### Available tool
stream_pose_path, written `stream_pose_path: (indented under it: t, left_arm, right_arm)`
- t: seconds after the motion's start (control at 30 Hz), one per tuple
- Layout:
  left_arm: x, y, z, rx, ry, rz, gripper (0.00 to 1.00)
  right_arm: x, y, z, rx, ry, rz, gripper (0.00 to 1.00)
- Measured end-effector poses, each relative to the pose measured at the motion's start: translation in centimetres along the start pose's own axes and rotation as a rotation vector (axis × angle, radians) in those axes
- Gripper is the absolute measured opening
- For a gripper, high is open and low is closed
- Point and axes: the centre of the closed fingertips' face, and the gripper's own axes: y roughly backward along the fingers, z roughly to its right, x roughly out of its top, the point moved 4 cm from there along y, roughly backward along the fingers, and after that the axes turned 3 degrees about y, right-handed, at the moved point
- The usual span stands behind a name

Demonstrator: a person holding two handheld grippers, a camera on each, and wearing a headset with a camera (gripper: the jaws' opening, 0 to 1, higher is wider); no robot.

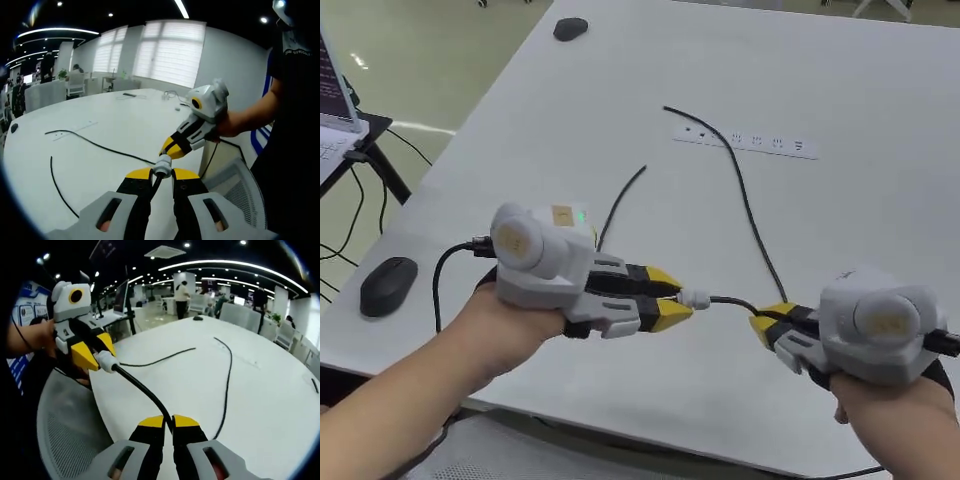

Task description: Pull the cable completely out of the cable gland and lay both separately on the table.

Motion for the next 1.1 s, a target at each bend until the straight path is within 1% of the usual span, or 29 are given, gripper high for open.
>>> stream_pose_path:
  t: [0.1, 0.2, 0.27, 0.33, 0.37, 0.43, 0.53, 0.7, 0.77, 0.83, 0.87, 0.93, 1.1]
  left_arm:
    - [-0.1, 0.1, 0.1, 0.001, 0.000, 0.002, 0.15]
    - [-0.4, 0.2, 0.2, 0.002, -0.002, -0.002, 0.15]
    - [-0.5, 0.2, 0.3, 0.002, -0.002, 0.001, 0.15]
    - [-0.5, 0.2, 0.5, -0.002, 0.010, 0.009, 0.15]
    - [-0.6, 0.2, 0.5, -0.003, 0.009, 0.008, 0.15]
    - [-0.9, 0.0, 0.6, -0.004, 0.008, -0.004, 0.15]
    - [-1.0, 0.0, 0.6, -0.005, 0.009, -0.007, 0.15]
    - [-1.0, 0.1, 0.3, 0.006, 0.007, -0.013, 0.15]
    - [-0.9, 0.2, 0.2, 0.008, 0.010, -0.011, 0.15]
    - [-0.9, 0.2, 0.1, 0.011, 0.009, -0.013, 0.15]
    - [-0.9, 0.2, 0.1, 0.012, 0.008, -0.013, 0.15]
    - [-0.9, 0.2, 0.1, 0.014, 0.011, -0.017, 0.15]
    - [-1.0, 0.2, -0.1, 0.024, 0.012, -0.021, 0.15]
  right_arm:
    - [-1.1, -0.1, 0.5, -0.004, -0.069, -0.020, 0.00]
    - [-2.2, -0.3, 1.1, -0.028, -0.131, -0.041, 0.00]
    - [-2.6, -0.3, 1.5, -0.041, -0.174, -0.030, 0.00]
    - [-3.2, -0.5, 1.7, -0.041, -0.217, -0.035, 0.00]
    - [-3.5, -0.6, 1.9, -0.043, -0.231, -0.036, 0.00]
    - [-3.8, -0.7, 1.7, -0.034, -0.247, -0.035, 0.00]
    - [-3.6, -0.6, 1.4, -0.035, -0.243, -0.036, 0.00]
    - [-3.7, -0.5, 1.6, -0.034, -0.211, -0.031, 0.01]
    - [-3.7, -0.5, 1.5, -0.028, -0.178, -0.030, 0.01]
    - [-3.7, -0.4, 1.6, -0.035, -0.151, -0.017, 0.02]
    - [-3.7, -0.4, 1.6, -0.031, -0.135, -0.013, 0.02]
    - [-3.8, -0.3, 1.5, -0.029, -0.137, -0.024, 0.02]
    - [-3.8, -0.1, 1.4, -0.025, -0.140, -0.026, 0.03]
